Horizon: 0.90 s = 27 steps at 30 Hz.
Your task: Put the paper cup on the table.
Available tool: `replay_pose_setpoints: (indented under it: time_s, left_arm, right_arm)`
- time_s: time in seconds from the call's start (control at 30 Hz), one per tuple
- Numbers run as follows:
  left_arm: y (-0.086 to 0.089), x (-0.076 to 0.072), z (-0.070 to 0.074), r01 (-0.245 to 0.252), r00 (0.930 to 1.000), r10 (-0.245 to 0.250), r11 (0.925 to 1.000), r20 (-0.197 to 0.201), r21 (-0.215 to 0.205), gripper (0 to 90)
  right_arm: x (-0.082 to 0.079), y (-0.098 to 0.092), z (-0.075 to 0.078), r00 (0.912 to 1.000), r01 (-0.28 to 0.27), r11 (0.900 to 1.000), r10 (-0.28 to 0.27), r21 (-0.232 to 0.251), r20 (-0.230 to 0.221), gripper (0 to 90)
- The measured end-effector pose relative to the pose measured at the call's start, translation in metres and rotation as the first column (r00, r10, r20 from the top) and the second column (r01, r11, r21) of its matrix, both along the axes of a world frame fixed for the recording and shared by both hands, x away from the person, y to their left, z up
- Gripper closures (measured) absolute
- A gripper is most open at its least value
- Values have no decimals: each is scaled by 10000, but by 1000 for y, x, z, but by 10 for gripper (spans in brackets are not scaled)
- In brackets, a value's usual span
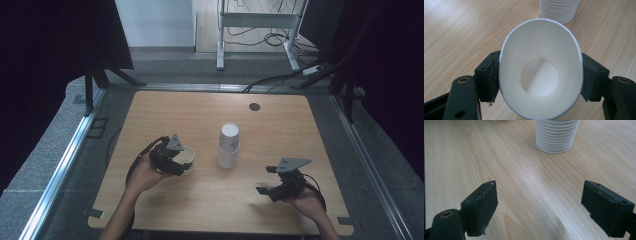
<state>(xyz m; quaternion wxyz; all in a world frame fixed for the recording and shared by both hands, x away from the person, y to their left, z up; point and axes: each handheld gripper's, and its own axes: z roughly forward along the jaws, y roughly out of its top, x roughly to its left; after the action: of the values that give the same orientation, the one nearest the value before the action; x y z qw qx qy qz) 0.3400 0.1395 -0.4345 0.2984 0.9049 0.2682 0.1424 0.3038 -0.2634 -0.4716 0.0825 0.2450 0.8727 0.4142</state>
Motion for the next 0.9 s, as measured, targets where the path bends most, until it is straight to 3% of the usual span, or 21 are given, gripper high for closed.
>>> replay_pose_setpoints:
  time_s: [0.57,0.77,0.9]
  left_arm:
    - [-5,3,-17,-218,9997,214,9989,91,420,279]
    - [-4,3,-19,-272,9996,272,9994,-13,232,239]
    - [-3,4,-19,-351,9993,350,9994,-163,-68,155]
  right_arm:
    - [0,-4,1,9999,138,9999,-138,38,2,137]
    - [0,-4,0,9999,160,9999,-160,56,-21,137]
    - [1,-5,0,9998,193,9998,-192,28,-46,137]
